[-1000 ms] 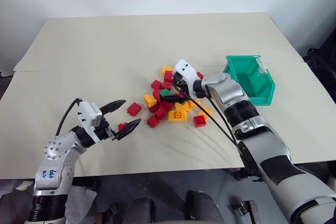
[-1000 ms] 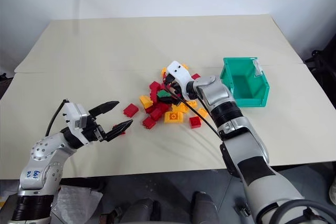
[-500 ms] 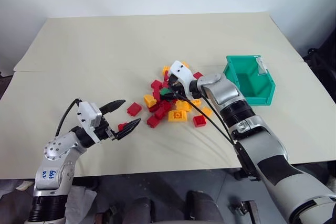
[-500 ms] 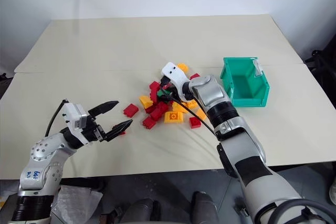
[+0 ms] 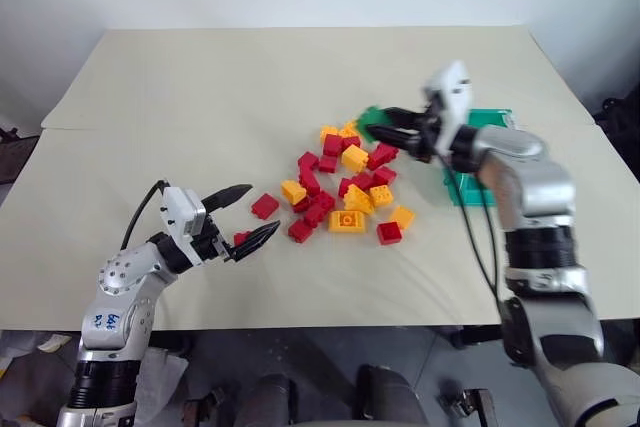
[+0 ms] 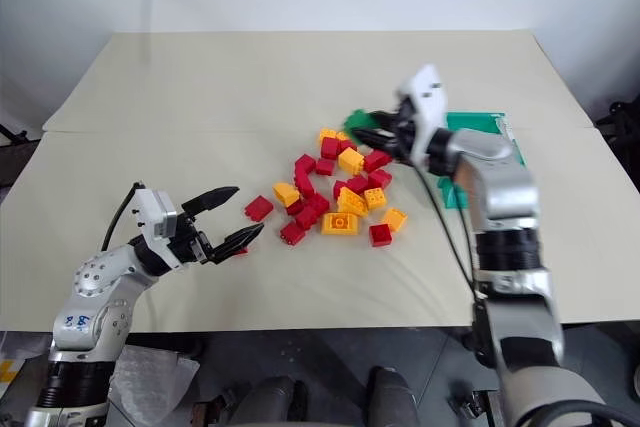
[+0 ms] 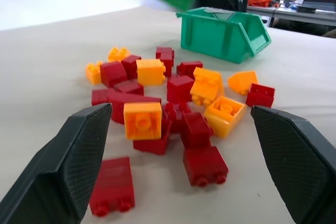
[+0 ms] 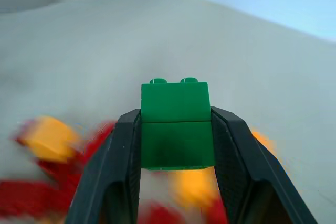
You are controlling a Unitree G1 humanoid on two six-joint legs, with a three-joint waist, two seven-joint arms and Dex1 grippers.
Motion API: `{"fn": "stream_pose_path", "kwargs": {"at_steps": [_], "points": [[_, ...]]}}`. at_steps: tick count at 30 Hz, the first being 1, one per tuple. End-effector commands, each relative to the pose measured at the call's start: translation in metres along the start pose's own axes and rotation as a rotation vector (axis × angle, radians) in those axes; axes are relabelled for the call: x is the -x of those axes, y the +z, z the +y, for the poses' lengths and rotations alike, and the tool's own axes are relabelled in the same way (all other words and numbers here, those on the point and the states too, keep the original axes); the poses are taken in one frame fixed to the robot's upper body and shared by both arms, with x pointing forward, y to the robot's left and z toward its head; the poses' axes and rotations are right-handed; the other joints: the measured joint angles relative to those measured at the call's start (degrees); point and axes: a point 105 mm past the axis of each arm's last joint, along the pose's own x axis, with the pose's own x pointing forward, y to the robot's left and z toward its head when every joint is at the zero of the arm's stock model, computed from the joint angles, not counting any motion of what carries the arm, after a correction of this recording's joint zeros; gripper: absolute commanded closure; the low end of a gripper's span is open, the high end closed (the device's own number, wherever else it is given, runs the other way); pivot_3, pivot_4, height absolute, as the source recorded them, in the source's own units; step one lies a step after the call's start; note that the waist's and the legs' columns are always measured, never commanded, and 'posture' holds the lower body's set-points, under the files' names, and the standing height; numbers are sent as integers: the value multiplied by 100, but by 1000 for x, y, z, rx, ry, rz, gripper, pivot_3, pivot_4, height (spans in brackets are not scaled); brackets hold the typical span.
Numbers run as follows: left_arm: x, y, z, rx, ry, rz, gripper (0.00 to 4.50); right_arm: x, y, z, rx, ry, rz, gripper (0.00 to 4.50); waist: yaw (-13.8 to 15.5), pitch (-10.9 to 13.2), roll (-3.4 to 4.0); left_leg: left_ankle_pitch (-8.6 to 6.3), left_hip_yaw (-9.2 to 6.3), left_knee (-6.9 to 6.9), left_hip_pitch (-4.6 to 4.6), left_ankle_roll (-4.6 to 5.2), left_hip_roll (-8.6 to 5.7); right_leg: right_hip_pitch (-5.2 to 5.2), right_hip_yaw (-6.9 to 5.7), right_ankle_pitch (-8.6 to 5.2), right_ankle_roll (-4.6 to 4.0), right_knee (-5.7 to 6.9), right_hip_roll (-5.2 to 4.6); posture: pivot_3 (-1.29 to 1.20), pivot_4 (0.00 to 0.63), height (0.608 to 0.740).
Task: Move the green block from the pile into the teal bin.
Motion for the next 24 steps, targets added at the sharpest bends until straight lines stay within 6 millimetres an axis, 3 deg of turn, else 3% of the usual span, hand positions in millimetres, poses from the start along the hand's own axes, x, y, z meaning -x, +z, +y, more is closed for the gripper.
{"fn": "stream_pose_path", "kwargs": {"at_steps": [1, 3, 6, 13, 17, 22, 24], "points": [[-8, 11, -5, -20, -53, -38, 0, 52, 4, -38, 87, -231, 42, 3039, 13, 0, 0, 0, 3, 0, 0, 0, 0, 0, -2, 0, 0, -1, 3, 0, 150, 740], [-13, 13, -6, -19, -72, -47, 0, 74, -10, -53, 116, -331, 116, 3039, 17, 0, 0, 0, 20, 0, 3, -1, 0, 4, -5, 0, 0, -2, 6, 0, 150, 740], [-18, 14, -7, -15, -97, -51, 0, 91, -27, -67, 50, -446, 142, 3039, -22, 0, 0, 0, 69, 0, 11, 0, 3, 5, 1, 0, 0, -4, 6, 0, 150, 740], [-23, 15, -4, -21, -126, -49, 0, 85, -54, -80, -43, -507, 161, 3039, -51, 0, 0, 6, 114, 2, 30, 4, 13, 5, 36, -1, -3, -8, 7, 0, 150, 740], [-22, 17, -1, -31, -132, -47, 0, 86, -57, -82, -64, -496, 158, 1747, 4, 0, 0, 7, 114, 3, 23, 6, 18, 2, 40, 0, -3, -14, 4, 0, 150, 740], [-18, 16, 2, -46, -130, -20, 0, 97, -40, -78, 8, -450, 88, 150, 28, 0, 0, 6, 106, 3, 15, 8, 16, 1, 34, 2, 1, -18, 2, 0, 150, 740], [-15, 15, 3, -53, -129, -7, 0, 101, -32, -70, 48, -400, 47, 25, 29, 0, 0, 5, 103, 2, 13, 8, 17, 2, 28, 2, 2, -19, 3, 0, 150, 740]]}}
